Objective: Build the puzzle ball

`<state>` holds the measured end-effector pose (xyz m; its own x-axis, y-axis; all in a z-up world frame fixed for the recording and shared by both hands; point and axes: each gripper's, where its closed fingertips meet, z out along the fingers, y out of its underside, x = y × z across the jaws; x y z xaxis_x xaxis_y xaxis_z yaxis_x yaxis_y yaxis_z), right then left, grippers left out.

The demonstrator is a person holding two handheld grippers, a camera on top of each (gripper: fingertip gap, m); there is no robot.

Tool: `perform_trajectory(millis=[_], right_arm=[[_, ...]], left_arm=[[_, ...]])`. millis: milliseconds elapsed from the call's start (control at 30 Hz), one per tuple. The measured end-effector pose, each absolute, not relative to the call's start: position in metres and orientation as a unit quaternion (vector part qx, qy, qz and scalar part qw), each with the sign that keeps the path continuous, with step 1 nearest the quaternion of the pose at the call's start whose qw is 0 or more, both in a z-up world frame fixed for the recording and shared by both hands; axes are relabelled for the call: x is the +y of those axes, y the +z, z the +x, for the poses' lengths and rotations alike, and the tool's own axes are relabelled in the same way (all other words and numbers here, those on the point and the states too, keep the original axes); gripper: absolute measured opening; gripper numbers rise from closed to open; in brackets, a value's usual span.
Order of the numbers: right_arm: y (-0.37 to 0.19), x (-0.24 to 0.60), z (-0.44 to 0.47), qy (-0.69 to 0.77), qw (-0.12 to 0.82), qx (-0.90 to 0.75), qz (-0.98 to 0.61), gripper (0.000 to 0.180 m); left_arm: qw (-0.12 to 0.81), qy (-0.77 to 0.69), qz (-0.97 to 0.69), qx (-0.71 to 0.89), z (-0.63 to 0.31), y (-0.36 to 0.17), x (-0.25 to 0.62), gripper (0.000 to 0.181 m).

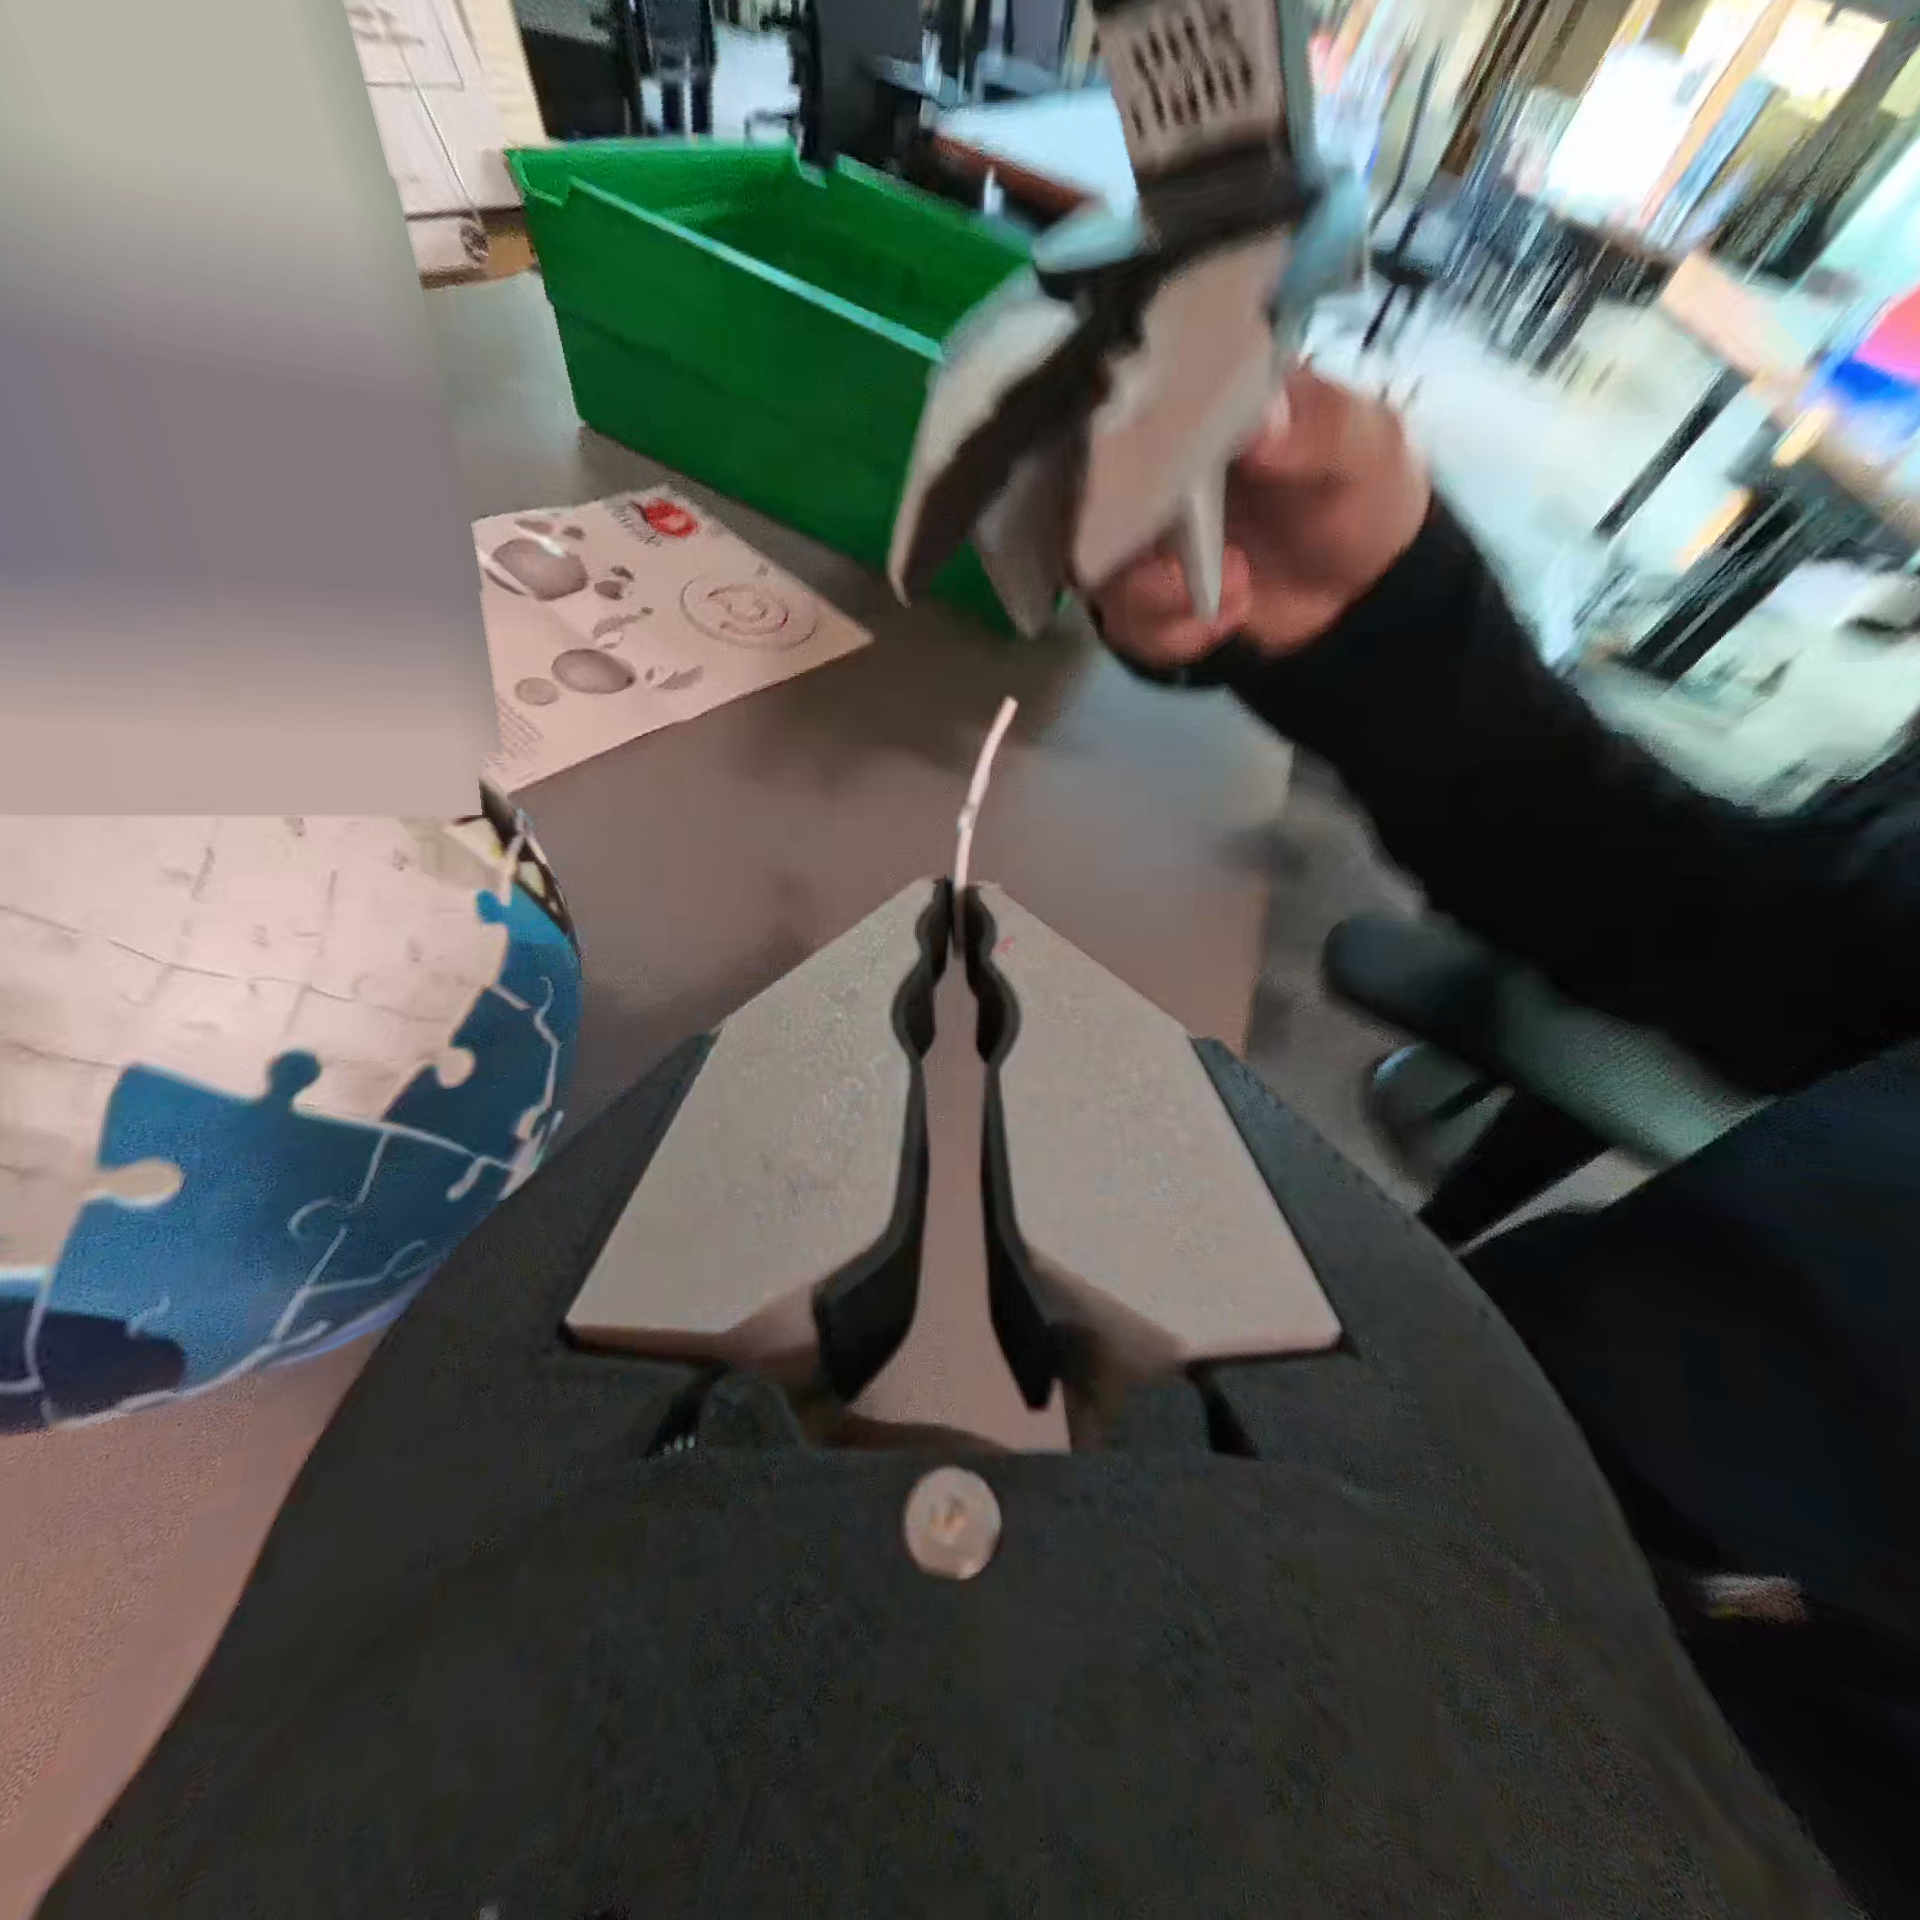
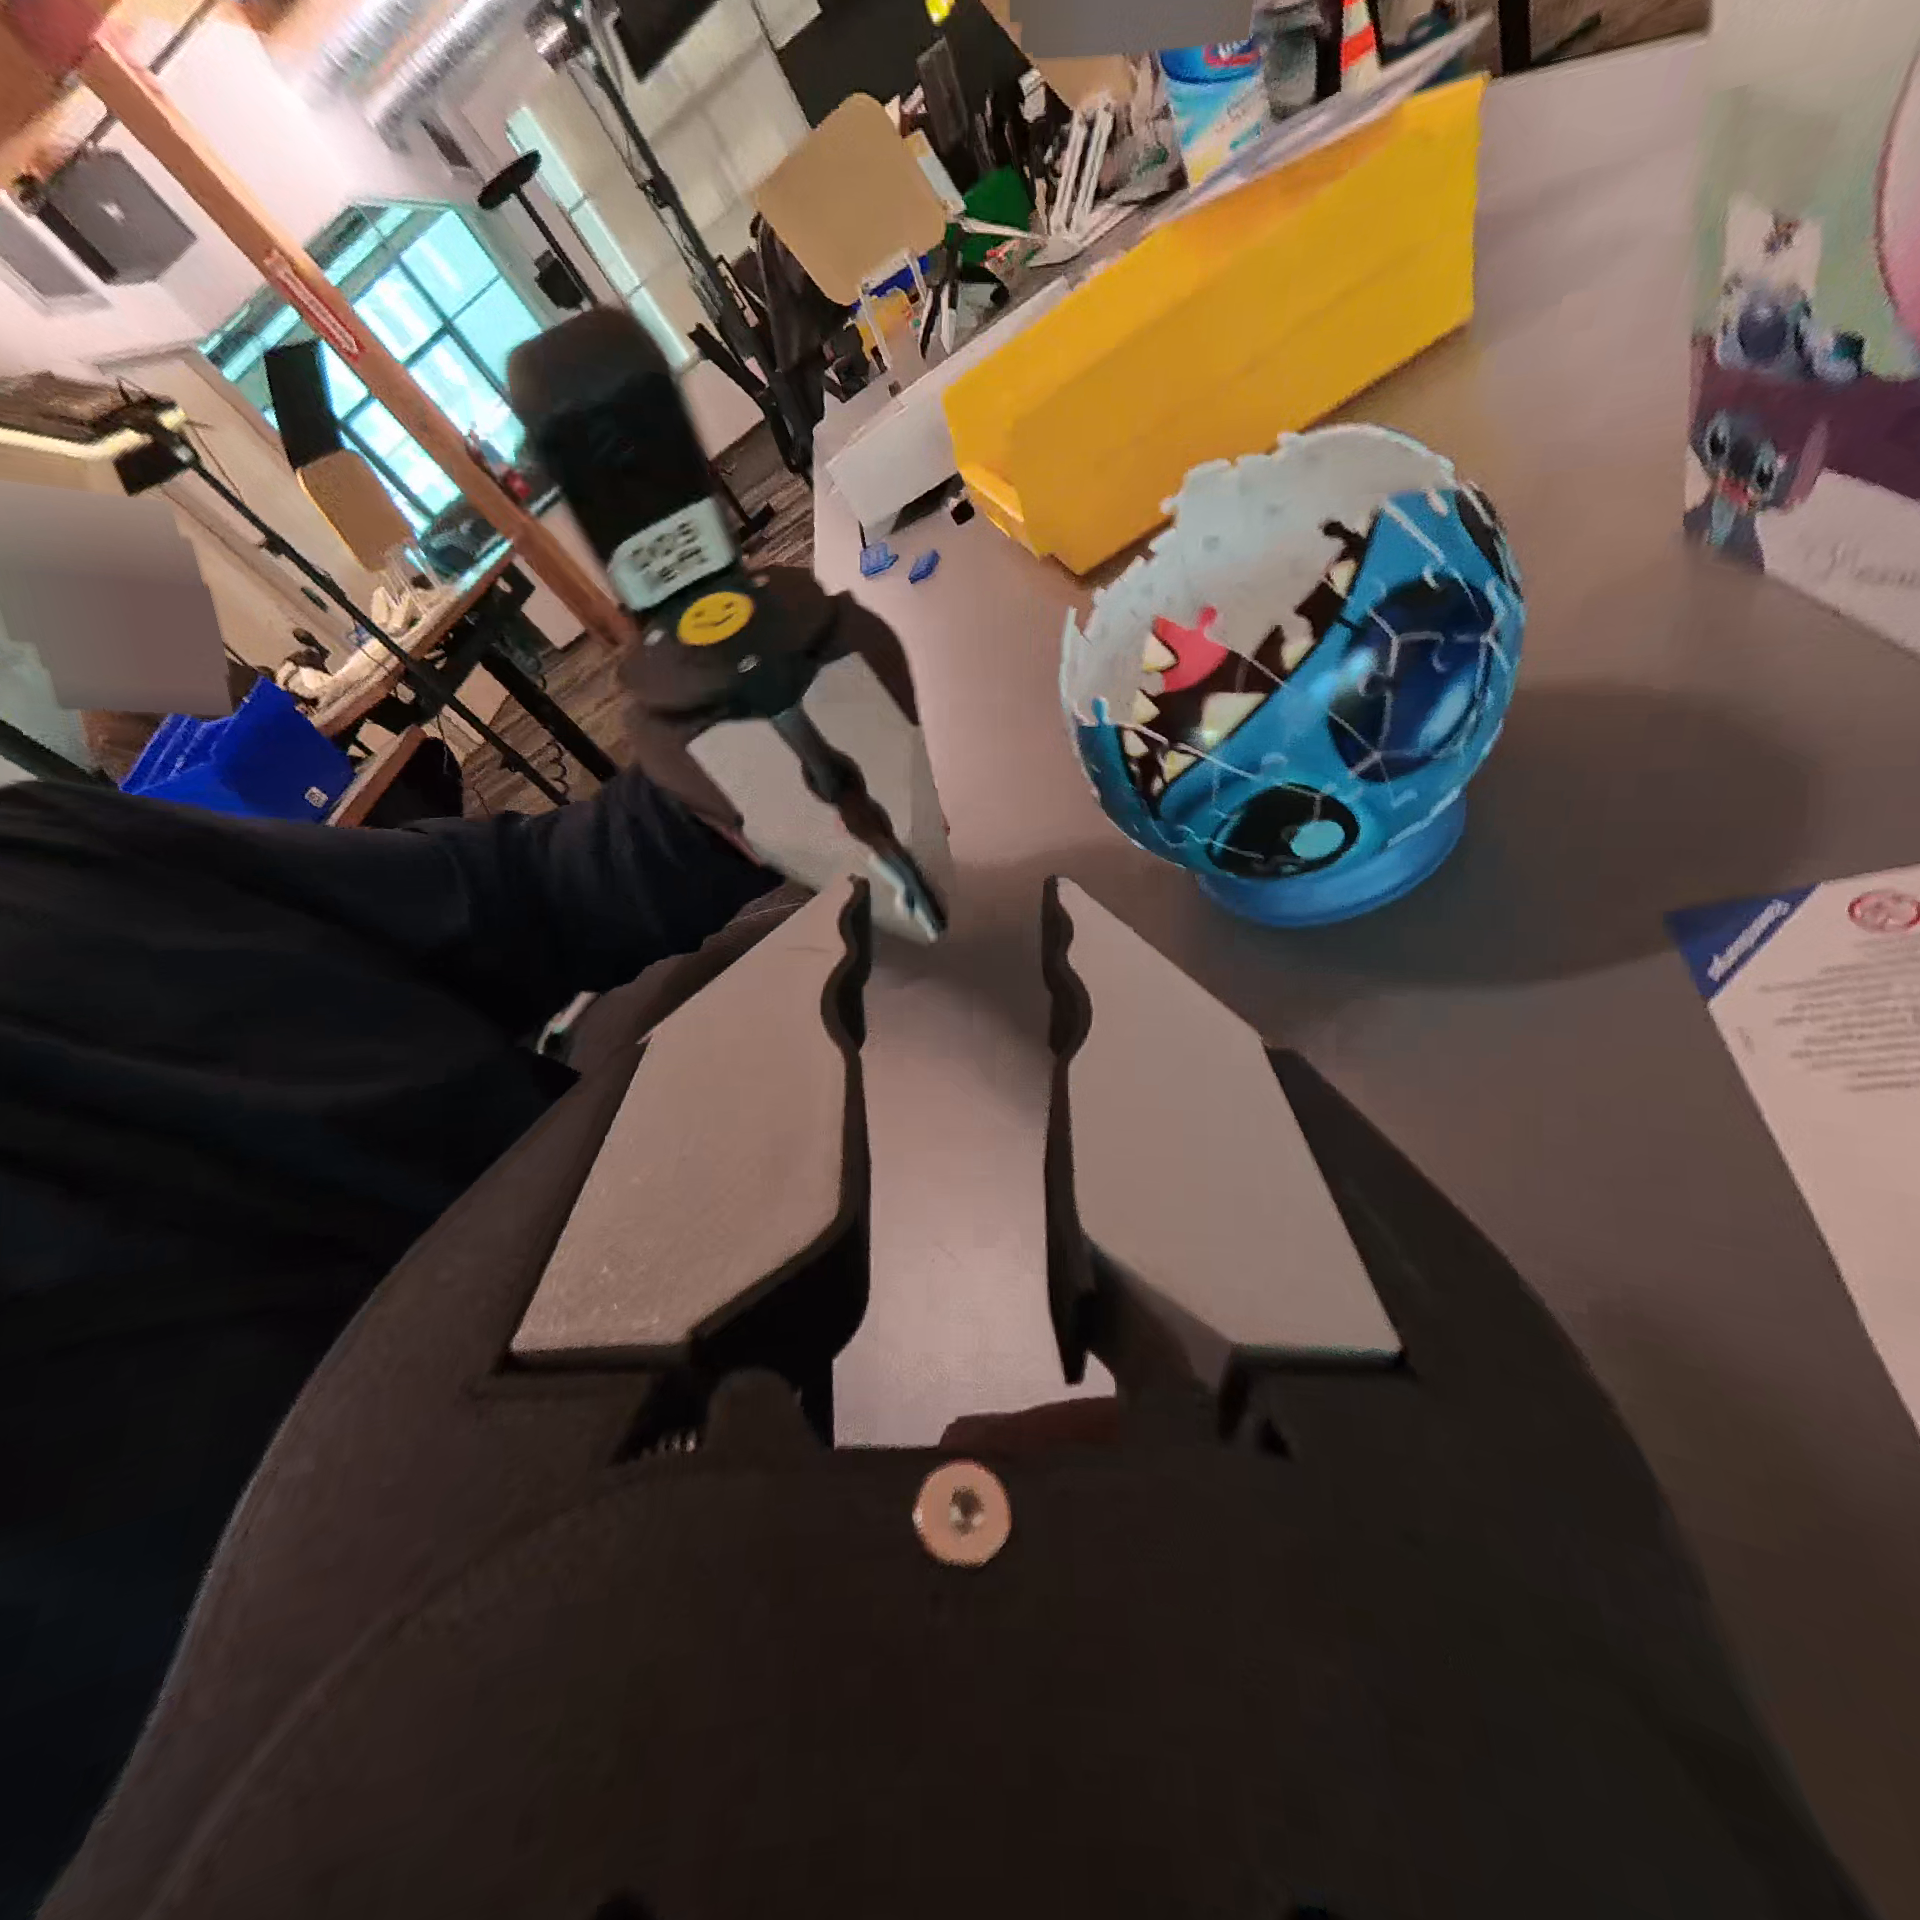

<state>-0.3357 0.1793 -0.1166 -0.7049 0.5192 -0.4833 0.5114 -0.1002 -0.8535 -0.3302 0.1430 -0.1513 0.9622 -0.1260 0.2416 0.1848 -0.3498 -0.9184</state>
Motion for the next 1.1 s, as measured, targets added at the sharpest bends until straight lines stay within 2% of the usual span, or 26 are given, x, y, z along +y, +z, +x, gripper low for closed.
perform_trajectory(millis=[133, 300, 333, 433, 500, 600, 767, 867, 1000, 1100], right_arm=[[-0.11, 0.16, -0.333, 0.607, 0.089, -0.703, -0.358, 0.035], [-0.113, 0.15, -0.346, 0.535, 0.197, -0.731, -0.374, 0.025], [-0.114, 0.144, -0.346, 0.532, 0.2, -0.737, -0.366, 0.023], [-0.109, 0.129, -0.339, 0.546, 0.184, -0.744, -0.339, 0.002], [-0.108, 0.125, -0.336, 0.547, 0.179, -0.747, -0.332, 0.0], [-0.109, 0.129, -0.339, 0.544, 0.184, -0.743, -0.343, 0.0], [-0.108, 0.132, -0.341, 0.539, 0.197, -0.743, -0.344, 0.0], [-0.094, 0.14, -0.35, 0.529, 0.257, -0.738, -0.33, 0.0], [-0.068, 0.154, -0.38, 0.474, 0.369, -0.741, -0.3, 0.0], [-0.066, 0.157, -0.417, 0.423, 0.389, -0.761, -0.3, 0.0]], left_arm=[[0.593, -0.161, -0.785, -0.079, -0.342, -0.139, 0.14, 0.0], [0.607, -0.205, -0.763, -0.088, -0.326, -0.129, 0.138, 0.0], [0.61, -0.205, -0.761, -0.086, -0.325, -0.127, 0.137, 0.0], [0.62, -0.188, -0.758, -0.077, -0.326, -0.124, 0.132, 0.0], [0.619, -0.179, -0.762, -0.07, -0.327, -0.126, 0.127, 0.003], [0.611, -0.143, -0.776, -0.062, -0.333, -0.132, 0.118, 0.015], [0.611, -0.085, -0.785, -0.051, -0.344, -0.126, 0.098, 0.02], [0.626, -0.02, -0.778, -0.049, -0.364, -0.1, 0.082, 0.025], [0.642, 0.098, -0.758, -0.059, -0.419, -0.049, 0.066, 0.022], [0.616, 0.142, -0.771, -0.077, -0.469, -0.04, 0.074, 0.024]])
